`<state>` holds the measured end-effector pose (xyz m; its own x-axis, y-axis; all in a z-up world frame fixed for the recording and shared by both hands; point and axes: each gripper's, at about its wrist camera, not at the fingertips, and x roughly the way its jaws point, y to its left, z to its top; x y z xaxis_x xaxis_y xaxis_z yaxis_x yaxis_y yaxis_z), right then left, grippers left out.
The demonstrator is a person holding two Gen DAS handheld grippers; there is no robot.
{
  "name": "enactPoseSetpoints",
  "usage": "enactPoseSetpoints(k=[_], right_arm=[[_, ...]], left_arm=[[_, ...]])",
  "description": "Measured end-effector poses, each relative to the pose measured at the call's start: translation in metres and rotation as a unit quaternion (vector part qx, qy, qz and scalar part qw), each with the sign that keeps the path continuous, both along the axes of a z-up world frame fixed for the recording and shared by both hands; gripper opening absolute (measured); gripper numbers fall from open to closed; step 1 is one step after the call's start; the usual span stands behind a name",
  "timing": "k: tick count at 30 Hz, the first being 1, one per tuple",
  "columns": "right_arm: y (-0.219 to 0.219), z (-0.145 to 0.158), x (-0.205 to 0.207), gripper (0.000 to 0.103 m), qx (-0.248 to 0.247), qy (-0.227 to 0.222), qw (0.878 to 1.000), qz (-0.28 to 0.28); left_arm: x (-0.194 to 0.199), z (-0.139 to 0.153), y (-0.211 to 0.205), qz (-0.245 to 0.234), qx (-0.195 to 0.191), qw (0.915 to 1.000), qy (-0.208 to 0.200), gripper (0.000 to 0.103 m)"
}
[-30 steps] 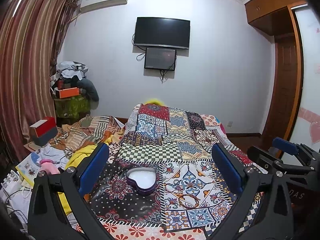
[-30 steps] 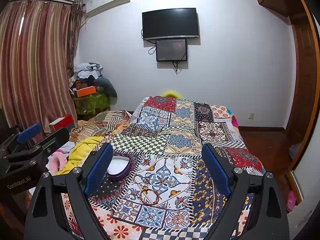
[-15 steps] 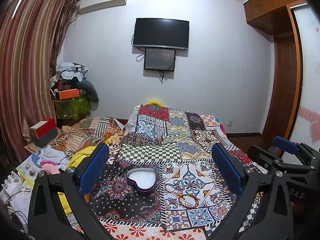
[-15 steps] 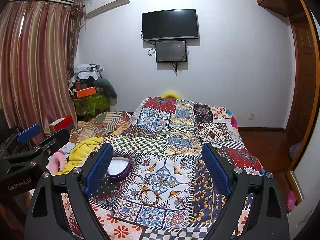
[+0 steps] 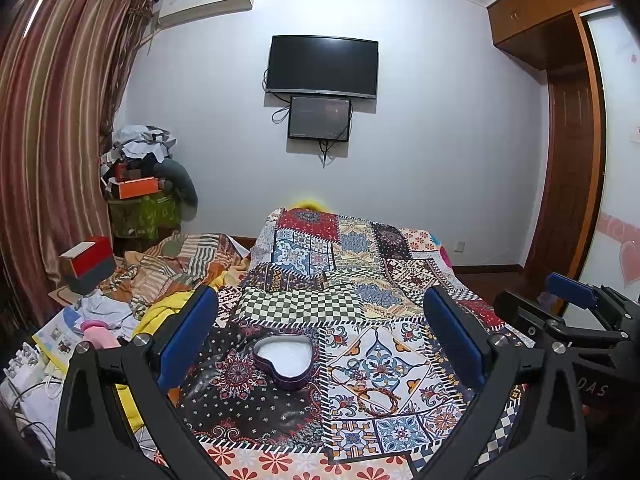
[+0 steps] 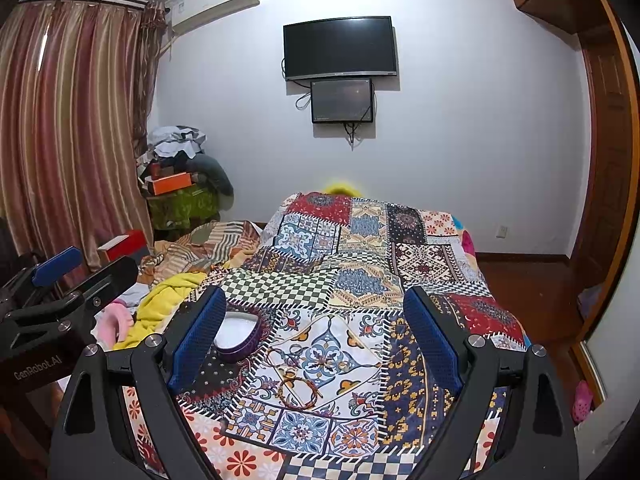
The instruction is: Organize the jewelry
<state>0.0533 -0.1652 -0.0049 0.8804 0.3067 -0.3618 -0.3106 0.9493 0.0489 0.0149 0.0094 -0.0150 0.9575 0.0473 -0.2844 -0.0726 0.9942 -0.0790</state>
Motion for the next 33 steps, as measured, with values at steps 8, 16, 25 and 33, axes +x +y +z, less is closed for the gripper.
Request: enactPoseSetpoints(k=[8,16,25,33], right_arm=[[-0.001,-0.009,0.01,0.088,-0.003,0.013,1.0,-0.004],[-0.007,-0.027,0.034,0.088,-0.009,0.048,0.999,-0.022],[-0.021,-0.067,0.071,0.088,-0.046,0.111,0.991,-0.052],[-0.024,-0.112,0.09,0.088,-0.085,0.185,0.978,-0.043]], left_arm=[[0.006,-0.001,0.001,-0.001,0.0,0.9999,0.013,0.103],[0.035,-0.021,0.006,-0.002,-0.01,0.9985,0.053,0.103],[0.078,-0.061,0.013,0.01,-0.013,0.9931,0.116,0.103],[0.111,-0.117,0.021,-0.005,-0.017,0.9783,0.206,0.103]])
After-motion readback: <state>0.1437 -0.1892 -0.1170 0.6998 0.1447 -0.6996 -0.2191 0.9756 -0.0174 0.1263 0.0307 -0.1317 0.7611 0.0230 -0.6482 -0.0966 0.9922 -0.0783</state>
